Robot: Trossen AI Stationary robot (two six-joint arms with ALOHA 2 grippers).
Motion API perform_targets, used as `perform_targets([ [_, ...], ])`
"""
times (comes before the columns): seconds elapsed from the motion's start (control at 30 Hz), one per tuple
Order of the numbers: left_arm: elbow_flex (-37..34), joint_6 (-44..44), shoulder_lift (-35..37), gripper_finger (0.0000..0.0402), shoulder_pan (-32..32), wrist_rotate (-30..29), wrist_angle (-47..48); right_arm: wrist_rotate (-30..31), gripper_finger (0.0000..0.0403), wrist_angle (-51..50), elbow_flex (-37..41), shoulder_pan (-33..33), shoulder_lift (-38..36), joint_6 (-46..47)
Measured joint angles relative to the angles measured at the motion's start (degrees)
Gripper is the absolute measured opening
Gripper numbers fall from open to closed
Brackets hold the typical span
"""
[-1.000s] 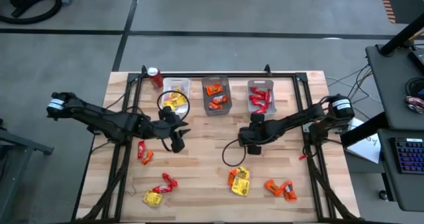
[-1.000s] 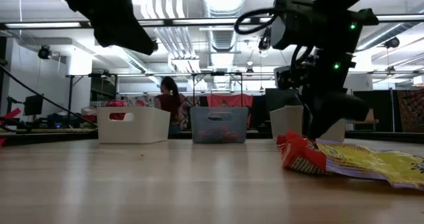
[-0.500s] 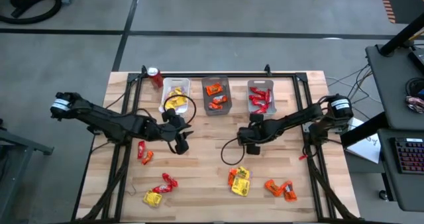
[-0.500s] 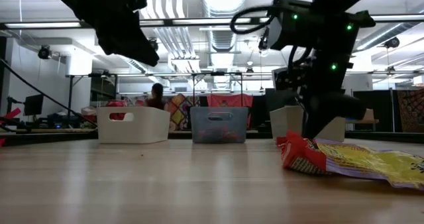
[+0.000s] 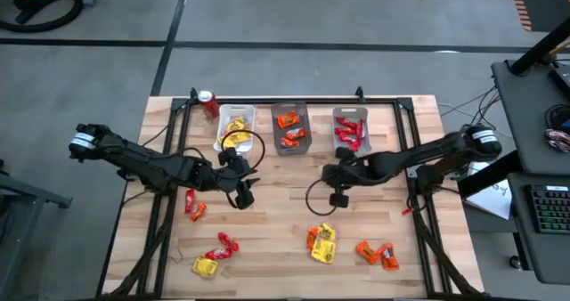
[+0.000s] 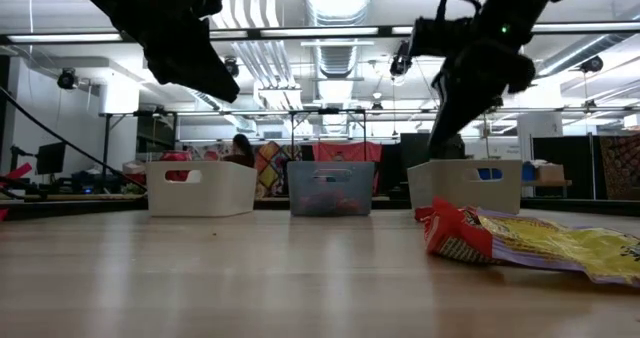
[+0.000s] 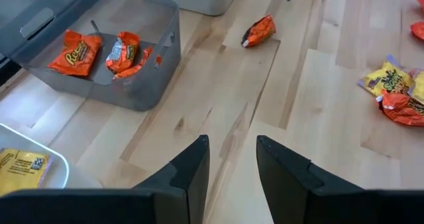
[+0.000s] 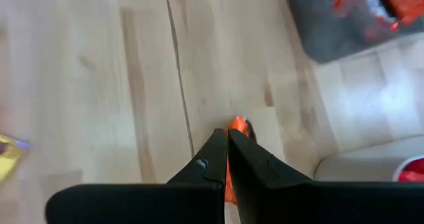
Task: Sort candy
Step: Put the orange chocolate into the black bin
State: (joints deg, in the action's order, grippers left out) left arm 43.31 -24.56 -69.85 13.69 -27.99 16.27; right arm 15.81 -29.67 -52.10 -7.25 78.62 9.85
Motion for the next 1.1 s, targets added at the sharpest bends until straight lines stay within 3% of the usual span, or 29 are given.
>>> perform_targets([
  [0.17,0.0,0.0,0.0,0.0109,0.3,0.0,0.0,-2.3,0.0023,-1.4,0.1,0.0,0.0,-1.1],
  [0.3,0.0,0.0,0.0,0.0109,0.3,0.0,-0.1,-2.4,0.0073,-5.3,0.2,0.1,2.9,1.4],
  [0.5,0.0,0.0,0.0,0.0109,0.3,0.0,-0.3,2.1,0.0155,-4.0,0.2,0.2,9.0,2.0],
  [0.7,0.0,0.0,0.0,0.0109,0.3,0.0,-0.5,2.1,0.0191,-3.3,0.2,1.9,14.6,3.0],
  [0.87,0.0,0.0,-0.1,0.0109,0.3,0.0,-0.8,-1.7,0.0174,-1.6,0.0,3.5,16.1,3.1],
  [1.1,0.0,-0.2,-1.0,0.0109,0.3,0.0,-0.9,-3.6,0.0064,-1.1,0.1,3.9,15.2,2.8],
])
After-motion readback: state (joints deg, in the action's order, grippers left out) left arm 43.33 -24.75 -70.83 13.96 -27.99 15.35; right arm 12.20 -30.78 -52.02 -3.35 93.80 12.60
